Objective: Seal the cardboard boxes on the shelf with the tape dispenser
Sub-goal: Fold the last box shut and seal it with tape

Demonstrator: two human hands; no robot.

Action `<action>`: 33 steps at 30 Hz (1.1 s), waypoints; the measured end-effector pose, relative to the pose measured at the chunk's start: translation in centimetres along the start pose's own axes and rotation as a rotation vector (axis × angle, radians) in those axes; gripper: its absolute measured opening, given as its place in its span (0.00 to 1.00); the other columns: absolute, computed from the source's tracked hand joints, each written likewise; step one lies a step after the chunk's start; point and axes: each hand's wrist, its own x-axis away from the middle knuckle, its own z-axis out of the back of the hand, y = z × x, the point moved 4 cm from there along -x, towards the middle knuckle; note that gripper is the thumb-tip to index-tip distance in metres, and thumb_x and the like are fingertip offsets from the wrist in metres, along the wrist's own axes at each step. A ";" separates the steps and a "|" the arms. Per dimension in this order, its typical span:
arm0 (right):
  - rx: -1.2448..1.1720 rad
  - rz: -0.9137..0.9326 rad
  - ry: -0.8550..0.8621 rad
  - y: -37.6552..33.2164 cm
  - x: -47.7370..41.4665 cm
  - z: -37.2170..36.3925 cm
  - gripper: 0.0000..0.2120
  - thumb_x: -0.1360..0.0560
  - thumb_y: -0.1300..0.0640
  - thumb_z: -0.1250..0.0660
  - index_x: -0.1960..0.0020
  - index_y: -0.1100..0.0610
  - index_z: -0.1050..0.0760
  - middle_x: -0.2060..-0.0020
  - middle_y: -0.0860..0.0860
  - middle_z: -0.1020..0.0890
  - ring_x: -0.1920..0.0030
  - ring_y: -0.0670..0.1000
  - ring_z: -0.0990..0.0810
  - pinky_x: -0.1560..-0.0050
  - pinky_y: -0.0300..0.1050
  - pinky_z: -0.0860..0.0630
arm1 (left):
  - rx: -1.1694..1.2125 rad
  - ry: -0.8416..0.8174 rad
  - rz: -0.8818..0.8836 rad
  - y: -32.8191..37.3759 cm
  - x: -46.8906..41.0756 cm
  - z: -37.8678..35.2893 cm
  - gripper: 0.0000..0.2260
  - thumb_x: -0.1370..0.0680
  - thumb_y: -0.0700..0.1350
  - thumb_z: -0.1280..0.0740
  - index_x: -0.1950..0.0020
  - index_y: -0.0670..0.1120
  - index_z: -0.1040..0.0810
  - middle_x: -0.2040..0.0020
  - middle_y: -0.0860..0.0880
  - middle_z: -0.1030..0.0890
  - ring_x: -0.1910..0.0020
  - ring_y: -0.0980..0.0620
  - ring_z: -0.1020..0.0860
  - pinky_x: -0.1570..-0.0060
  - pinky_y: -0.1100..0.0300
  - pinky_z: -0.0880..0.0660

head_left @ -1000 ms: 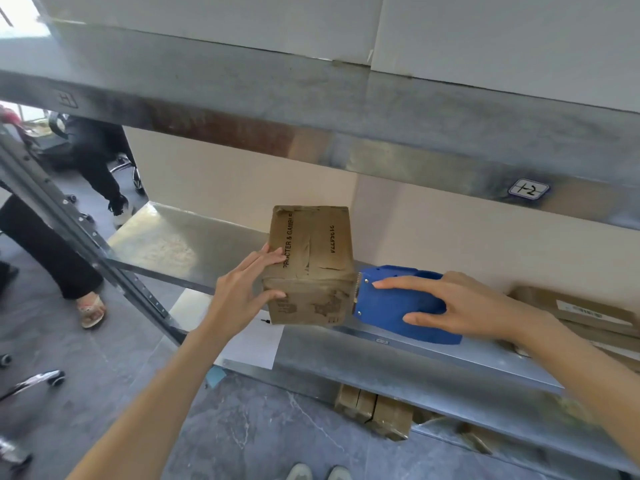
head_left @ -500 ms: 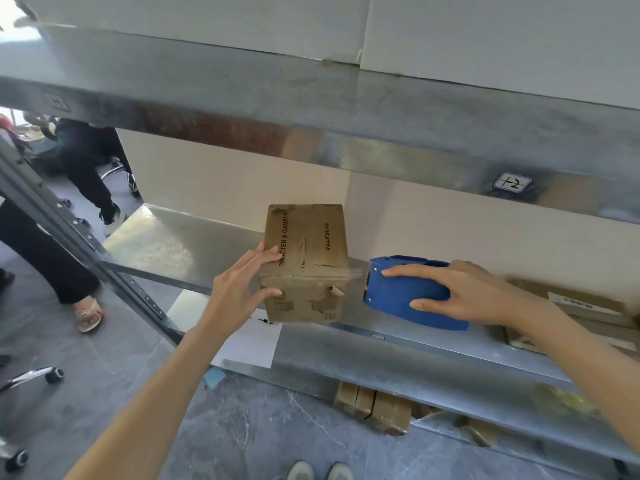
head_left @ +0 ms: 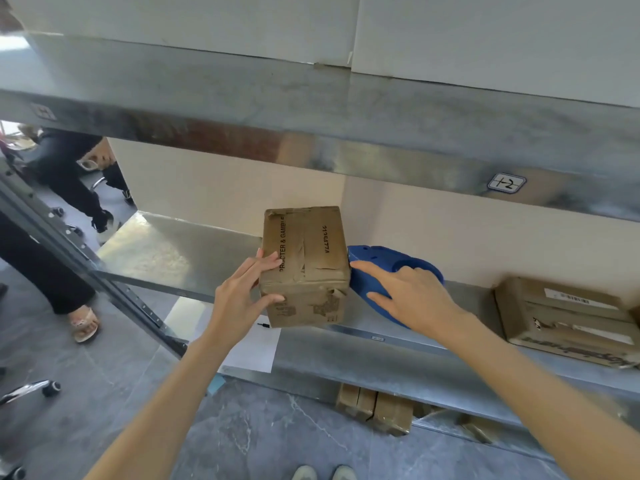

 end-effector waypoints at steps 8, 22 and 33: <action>-0.510 -0.246 -0.133 4.1 -3.4 -7.6 0.30 0.19 0.52 0.39 0.22 0.39 0.48 0.55 0.54 0.18 0.66 0.50 0.24 0.69 0.41 0.30 | 0.013 0.005 0.021 0.0 0.0 -0.1 0.27 0.29 0.46 0.23 0.31 0.53 0.24 0.31 0.62 0.26 0.24 0.61 0.37 0.35 0.49 0.24; -0.691 -0.269 -0.108 5.5 -4.5 -13.8 0.37 0.20 0.53 0.36 0.26 0.29 0.56 0.44 0.63 0.19 0.56 0.64 0.18 0.51 0.60 0.21 | 0.033 0.009 0.027 0.0 0.0 -0.1 0.26 0.29 0.50 0.25 0.31 0.54 0.25 0.32 0.68 0.29 0.24 0.62 0.37 0.34 0.70 0.31; -0.717 -0.317 -0.100 6.6 -4.0 -12.2 0.35 0.22 0.44 0.33 0.22 0.40 0.49 0.72 0.51 0.29 0.72 0.50 0.28 0.69 0.41 0.33 | 0.055 0.008 0.031 0.3 0.0 0.1 0.26 0.29 0.50 0.26 0.31 0.51 0.24 0.32 0.64 0.27 0.24 0.61 0.37 0.34 0.67 0.29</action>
